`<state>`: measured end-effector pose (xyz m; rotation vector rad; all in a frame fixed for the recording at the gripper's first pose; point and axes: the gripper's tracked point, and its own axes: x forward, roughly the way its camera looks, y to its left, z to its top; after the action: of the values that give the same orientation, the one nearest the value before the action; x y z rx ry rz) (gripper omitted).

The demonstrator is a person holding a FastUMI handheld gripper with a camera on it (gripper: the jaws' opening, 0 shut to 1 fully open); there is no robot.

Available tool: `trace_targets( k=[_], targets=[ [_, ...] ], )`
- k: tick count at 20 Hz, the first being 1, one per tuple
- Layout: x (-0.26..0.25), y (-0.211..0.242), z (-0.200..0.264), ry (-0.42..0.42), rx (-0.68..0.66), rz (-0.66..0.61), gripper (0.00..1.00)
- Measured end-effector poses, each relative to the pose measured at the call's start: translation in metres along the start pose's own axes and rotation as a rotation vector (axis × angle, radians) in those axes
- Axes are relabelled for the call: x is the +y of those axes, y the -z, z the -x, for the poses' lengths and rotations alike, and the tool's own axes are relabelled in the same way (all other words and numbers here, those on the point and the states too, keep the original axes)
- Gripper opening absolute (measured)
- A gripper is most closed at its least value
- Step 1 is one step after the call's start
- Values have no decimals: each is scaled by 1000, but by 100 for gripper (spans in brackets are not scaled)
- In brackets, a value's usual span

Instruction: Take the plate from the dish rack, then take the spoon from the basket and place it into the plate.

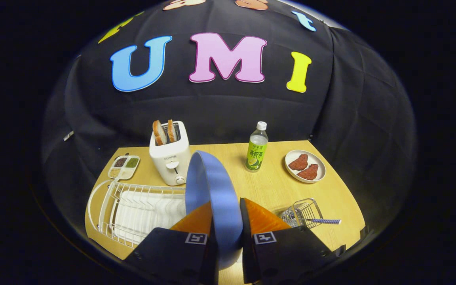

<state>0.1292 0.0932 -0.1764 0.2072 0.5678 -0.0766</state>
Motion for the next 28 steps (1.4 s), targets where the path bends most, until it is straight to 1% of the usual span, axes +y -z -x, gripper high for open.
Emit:
trace_targets(
  k=[3, 9, 16, 19, 22, 25, 28],
  targets=[
    [-5, 5, 21, -55, 10, -62, 27],
    [-25, 27, 61, -127, 55, -152, 27],
    [-56, 58, 109, -160, 87, -166, 27],
    [-64, 84, 130, -168, 129, -172, 27],
    [-69, 123, 149, -173, 226, -188, 28],
    [-75, 167, 153, -158, 328, -206, 27],
    [-72, 205, 148, -158, 415, -237, 28]
  ],
)
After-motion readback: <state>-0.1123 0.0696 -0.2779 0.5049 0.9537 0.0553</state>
